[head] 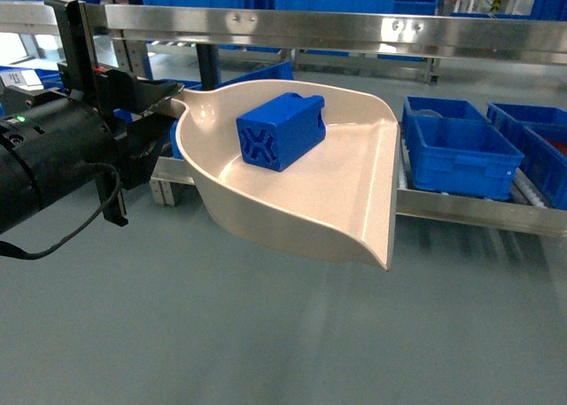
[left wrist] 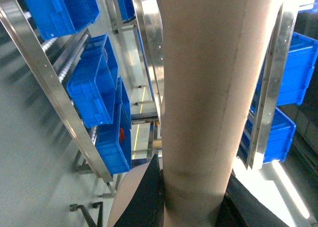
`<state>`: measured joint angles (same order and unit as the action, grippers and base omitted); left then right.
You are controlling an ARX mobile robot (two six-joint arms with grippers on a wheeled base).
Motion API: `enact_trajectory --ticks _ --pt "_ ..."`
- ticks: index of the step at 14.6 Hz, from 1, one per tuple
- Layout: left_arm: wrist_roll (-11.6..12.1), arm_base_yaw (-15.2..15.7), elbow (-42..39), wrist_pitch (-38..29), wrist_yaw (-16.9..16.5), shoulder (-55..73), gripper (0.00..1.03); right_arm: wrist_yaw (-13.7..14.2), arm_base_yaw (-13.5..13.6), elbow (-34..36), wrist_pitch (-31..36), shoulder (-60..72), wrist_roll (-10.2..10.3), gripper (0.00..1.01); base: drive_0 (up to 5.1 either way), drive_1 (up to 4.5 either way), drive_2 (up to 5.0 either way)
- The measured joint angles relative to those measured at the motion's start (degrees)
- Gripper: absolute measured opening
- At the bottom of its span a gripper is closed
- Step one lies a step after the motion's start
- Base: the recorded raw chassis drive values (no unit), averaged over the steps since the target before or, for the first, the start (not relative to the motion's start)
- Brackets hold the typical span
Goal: Place part in tray to right shelf
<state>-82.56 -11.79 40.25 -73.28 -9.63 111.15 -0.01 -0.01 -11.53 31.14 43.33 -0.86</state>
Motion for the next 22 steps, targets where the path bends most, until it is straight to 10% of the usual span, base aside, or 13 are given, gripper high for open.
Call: enact_trajectory --ticks 22 --pt "0.00 0.09 0.00 -0.15 -0.02 0.00 0.17 0.04 0.00 0.00 0.15 -0.07 0.00 0.98 -1.6 -1.58 -1.6"
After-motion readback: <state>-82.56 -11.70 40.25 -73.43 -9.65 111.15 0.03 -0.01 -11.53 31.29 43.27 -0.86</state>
